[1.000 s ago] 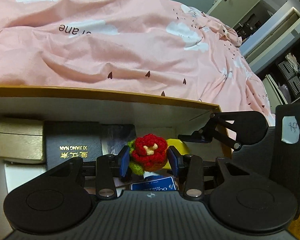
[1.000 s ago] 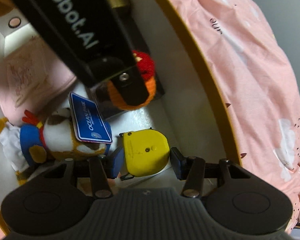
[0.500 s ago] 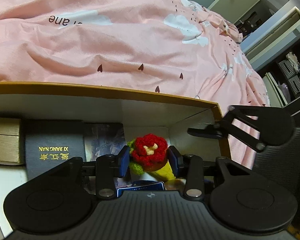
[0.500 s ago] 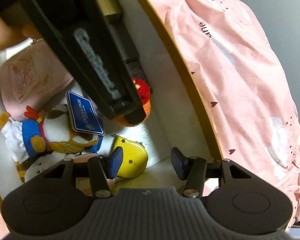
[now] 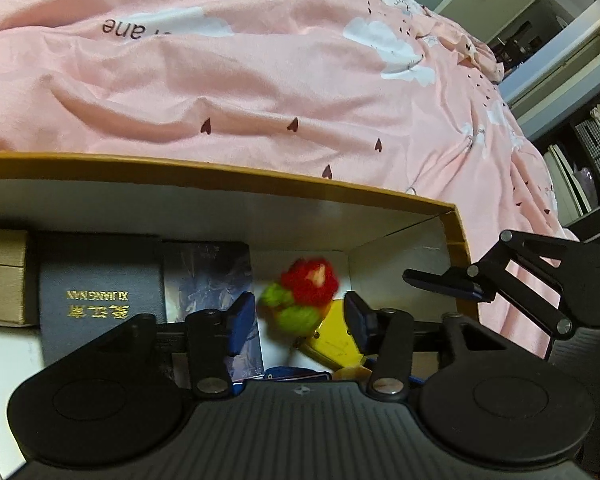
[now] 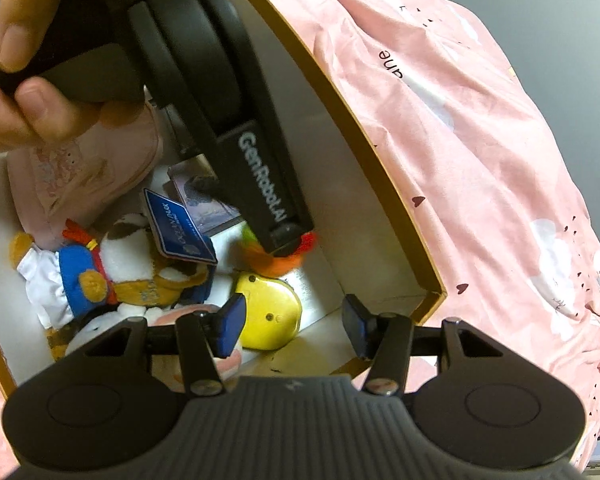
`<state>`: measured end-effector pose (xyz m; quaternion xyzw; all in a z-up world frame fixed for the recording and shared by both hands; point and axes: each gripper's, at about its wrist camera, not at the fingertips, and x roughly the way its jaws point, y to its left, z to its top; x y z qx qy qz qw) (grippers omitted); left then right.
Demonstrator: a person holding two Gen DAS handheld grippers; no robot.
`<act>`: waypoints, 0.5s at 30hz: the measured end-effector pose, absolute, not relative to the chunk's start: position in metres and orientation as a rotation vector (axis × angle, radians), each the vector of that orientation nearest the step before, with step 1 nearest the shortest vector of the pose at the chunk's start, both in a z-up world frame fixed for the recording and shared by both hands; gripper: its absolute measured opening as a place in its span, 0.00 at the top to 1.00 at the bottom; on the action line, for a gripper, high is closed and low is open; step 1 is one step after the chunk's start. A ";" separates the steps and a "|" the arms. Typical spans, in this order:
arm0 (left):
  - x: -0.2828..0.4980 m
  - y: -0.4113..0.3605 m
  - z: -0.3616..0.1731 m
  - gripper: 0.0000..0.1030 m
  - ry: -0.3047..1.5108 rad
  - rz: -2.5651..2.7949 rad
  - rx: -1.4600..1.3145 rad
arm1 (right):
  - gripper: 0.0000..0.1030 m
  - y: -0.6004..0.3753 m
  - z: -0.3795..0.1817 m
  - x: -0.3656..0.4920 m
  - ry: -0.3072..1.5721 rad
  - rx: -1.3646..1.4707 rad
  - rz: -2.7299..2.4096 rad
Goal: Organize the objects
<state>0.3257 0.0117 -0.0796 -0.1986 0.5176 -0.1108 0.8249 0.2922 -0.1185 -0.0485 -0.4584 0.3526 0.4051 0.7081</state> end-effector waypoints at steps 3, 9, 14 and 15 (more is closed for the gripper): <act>0.319 0.013 -0.068 0.39 1.073 -0.228 -0.409 | 0.46 -0.124 -0.042 0.288 0.771 -0.992 0.883; 0.290 0.009 -0.027 0.36 0.958 -0.215 -0.318 | 0.38 -0.138 -0.015 0.272 0.776 -0.867 0.873; 0.254 0.005 0.020 0.31 0.823 -0.178 -0.216 | 0.32 -0.146 0.023 0.258 0.800 -0.695 0.850; 0.246 0.004 0.029 0.30 0.794 -0.171 -0.197 | 0.28 -0.151 0.031 0.256 0.800 -0.653 0.844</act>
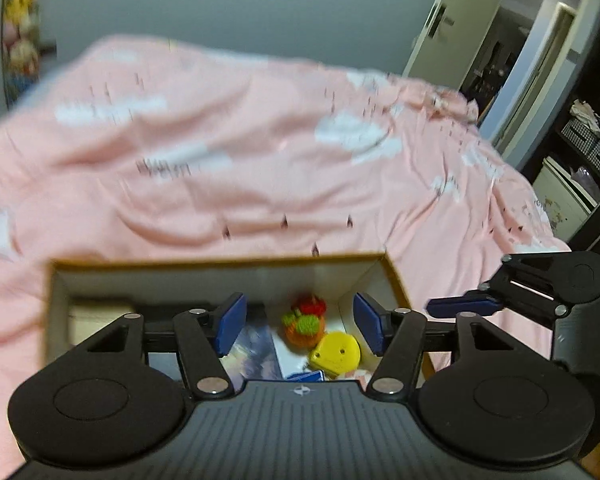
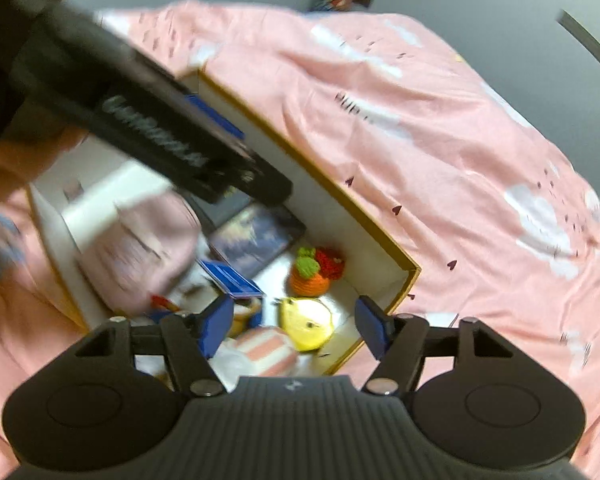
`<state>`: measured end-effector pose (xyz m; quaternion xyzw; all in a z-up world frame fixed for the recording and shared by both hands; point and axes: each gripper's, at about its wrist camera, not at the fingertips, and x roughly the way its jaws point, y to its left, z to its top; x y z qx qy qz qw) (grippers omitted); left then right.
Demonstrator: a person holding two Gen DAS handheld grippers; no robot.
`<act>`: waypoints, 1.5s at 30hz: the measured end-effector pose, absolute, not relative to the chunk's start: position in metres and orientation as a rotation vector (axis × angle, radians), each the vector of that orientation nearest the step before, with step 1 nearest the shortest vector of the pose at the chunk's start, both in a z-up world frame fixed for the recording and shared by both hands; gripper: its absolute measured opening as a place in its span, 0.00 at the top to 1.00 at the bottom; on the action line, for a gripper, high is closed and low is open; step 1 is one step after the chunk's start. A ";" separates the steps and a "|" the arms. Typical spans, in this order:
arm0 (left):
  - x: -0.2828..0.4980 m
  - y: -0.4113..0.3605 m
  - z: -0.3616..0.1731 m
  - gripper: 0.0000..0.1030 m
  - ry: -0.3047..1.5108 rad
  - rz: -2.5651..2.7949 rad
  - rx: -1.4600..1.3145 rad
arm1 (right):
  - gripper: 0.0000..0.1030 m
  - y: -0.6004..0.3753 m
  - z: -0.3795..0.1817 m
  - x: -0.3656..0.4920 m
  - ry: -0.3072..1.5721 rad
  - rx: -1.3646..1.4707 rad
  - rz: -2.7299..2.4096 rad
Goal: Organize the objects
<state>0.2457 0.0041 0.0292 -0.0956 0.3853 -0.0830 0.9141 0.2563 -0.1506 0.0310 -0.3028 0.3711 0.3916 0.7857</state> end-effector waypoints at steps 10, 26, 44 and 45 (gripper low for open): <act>0.151 -0.001 0.101 0.13 0.468 -0.021 0.002 | 0.04 -0.171 0.082 0.209 0.610 -0.288 0.744; 0.097 0.003 0.068 0.10 0.481 0.223 0.021 | 0.01 -0.193 0.073 0.102 0.331 0.004 0.474; 0.062 -0.005 -0.008 0.10 0.654 0.241 -0.027 | 0.01 -0.182 0.004 0.094 0.484 -0.004 0.443; 0.063 -0.006 -0.011 0.10 0.664 0.236 -0.030 | 0.01 -0.183 0.000 0.096 0.499 0.000 0.438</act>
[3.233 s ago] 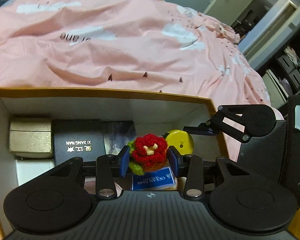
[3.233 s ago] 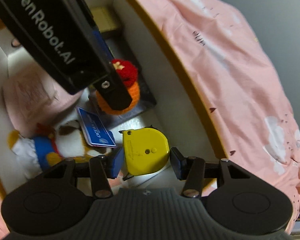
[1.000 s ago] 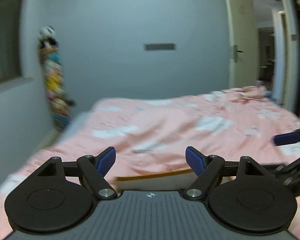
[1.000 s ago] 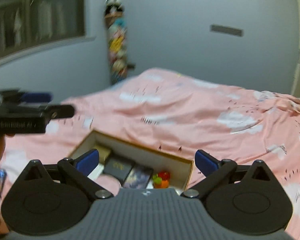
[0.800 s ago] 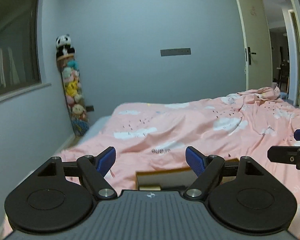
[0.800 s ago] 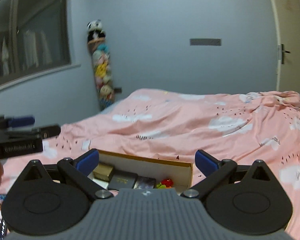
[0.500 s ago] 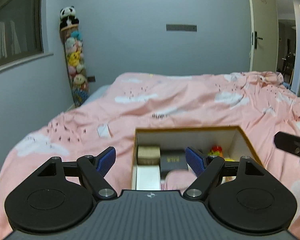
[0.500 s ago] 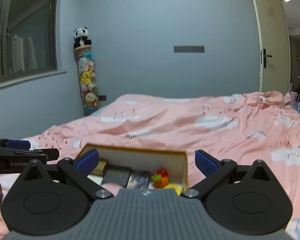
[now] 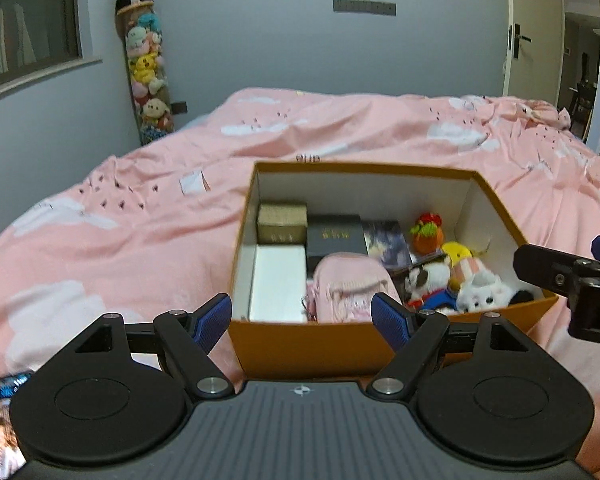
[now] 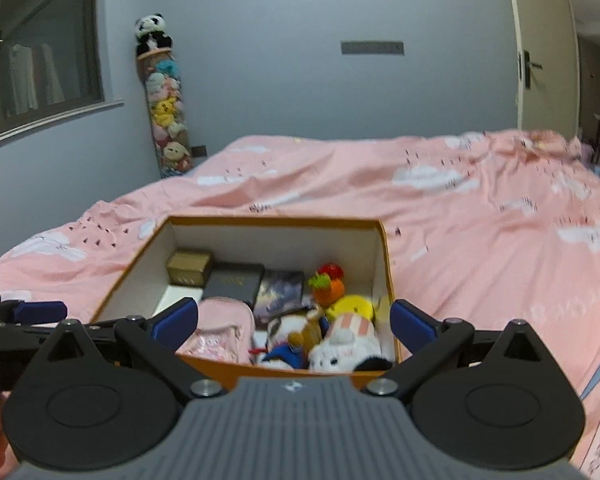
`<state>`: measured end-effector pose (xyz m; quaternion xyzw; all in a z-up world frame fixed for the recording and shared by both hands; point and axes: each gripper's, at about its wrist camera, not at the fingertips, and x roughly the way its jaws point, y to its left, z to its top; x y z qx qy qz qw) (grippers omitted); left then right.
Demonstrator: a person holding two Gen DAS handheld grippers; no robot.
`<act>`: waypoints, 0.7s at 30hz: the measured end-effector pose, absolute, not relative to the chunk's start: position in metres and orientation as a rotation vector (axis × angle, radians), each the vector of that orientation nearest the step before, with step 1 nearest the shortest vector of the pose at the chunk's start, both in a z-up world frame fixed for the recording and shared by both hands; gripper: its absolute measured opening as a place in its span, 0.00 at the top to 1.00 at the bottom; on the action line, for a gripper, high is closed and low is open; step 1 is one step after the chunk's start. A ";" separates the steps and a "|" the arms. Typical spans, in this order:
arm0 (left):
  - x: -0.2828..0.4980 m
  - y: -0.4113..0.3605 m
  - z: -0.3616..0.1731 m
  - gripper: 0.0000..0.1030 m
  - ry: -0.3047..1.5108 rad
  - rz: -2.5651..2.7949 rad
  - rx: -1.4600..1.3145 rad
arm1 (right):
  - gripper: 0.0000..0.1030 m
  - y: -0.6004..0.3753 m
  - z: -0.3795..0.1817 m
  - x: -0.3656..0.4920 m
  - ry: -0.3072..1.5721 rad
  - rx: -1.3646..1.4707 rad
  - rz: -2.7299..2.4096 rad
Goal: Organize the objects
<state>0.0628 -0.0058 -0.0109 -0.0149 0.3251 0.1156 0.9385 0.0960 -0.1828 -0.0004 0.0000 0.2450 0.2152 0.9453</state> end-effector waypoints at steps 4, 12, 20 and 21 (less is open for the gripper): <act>0.066 -0.009 -0.019 0.10 0.693 0.217 -0.032 | 0.01 -0.182 -0.012 0.102 0.547 0.001 0.439; 0.069 -0.009 -0.031 0.10 0.743 0.215 -0.046 | 0.01 -0.178 -0.022 0.104 0.587 -0.020 0.435; 0.067 -0.008 -0.029 0.10 0.738 0.217 -0.047 | 0.01 -0.175 -0.025 0.103 0.605 -0.042 0.435; 0.067 -0.008 -0.029 0.10 0.738 0.215 -0.047 | 0.01 -0.175 -0.025 0.103 0.605 -0.041 0.436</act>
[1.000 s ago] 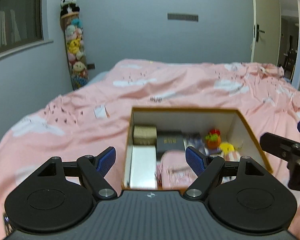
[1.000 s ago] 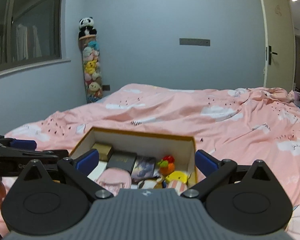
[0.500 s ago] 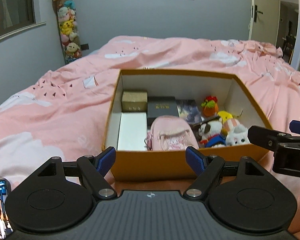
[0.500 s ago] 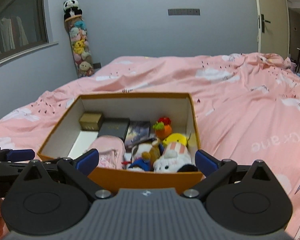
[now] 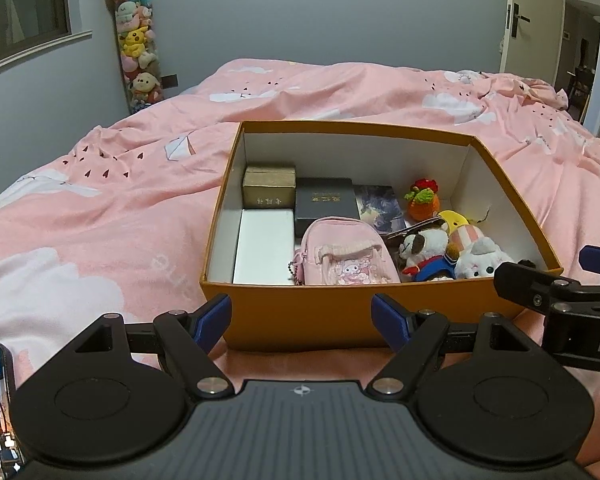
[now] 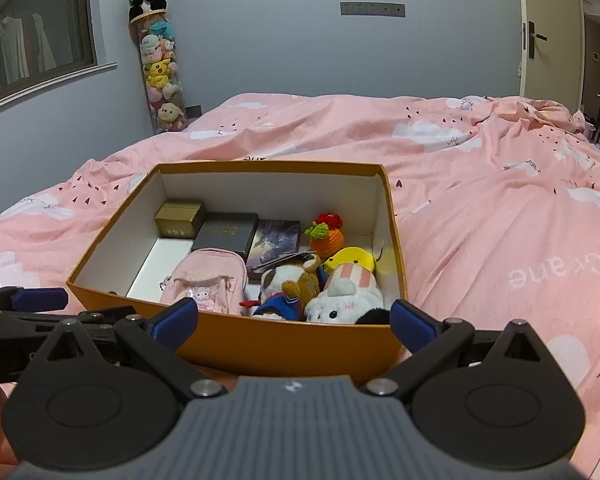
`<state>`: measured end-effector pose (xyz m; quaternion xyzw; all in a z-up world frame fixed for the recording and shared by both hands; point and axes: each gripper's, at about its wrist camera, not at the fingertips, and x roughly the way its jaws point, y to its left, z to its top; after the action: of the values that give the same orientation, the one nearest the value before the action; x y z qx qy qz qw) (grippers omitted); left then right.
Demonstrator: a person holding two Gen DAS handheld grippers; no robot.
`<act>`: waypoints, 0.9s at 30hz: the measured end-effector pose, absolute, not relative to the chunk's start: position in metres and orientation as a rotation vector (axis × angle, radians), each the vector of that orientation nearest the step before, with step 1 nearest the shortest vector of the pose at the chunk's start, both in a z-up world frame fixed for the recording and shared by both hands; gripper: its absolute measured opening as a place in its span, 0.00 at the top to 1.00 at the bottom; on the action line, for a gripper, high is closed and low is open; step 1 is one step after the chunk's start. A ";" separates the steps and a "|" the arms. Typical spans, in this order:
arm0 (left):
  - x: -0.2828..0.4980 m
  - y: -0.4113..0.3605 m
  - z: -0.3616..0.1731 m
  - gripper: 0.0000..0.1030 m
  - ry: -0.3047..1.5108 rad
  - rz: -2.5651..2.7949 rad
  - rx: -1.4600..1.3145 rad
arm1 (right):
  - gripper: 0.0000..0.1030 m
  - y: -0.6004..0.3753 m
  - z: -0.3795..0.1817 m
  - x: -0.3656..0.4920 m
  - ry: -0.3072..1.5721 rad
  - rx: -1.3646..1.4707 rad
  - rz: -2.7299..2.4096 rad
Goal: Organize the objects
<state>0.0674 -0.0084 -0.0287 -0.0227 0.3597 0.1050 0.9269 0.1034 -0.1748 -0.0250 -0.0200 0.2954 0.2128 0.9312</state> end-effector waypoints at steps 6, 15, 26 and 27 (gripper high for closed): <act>0.067 -0.008 -0.028 0.10 0.734 0.215 -0.045 | 0.01 -0.175 -0.026 0.104 0.611 -0.044 0.435; 0.066 -0.009 -0.027 0.10 0.724 0.216 -0.027 | 0.01 -0.173 -0.028 0.104 0.624 -0.063 0.444; 0.066 -0.013 -0.028 0.10 0.726 0.213 0.002 | 0.01 -0.170 -0.030 0.104 0.636 -0.081 0.450; 0.066 -0.013 -0.028 0.10 0.727 0.214 0.003 | 0.01 -0.170 -0.030 0.104 0.636 -0.081 0.450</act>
<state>0.0661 -0.0129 -0.0277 0.0014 0.3549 0.1045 0.9291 0.1039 -0.1699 -0.0299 -0.0396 0.3098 0.2193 0.9243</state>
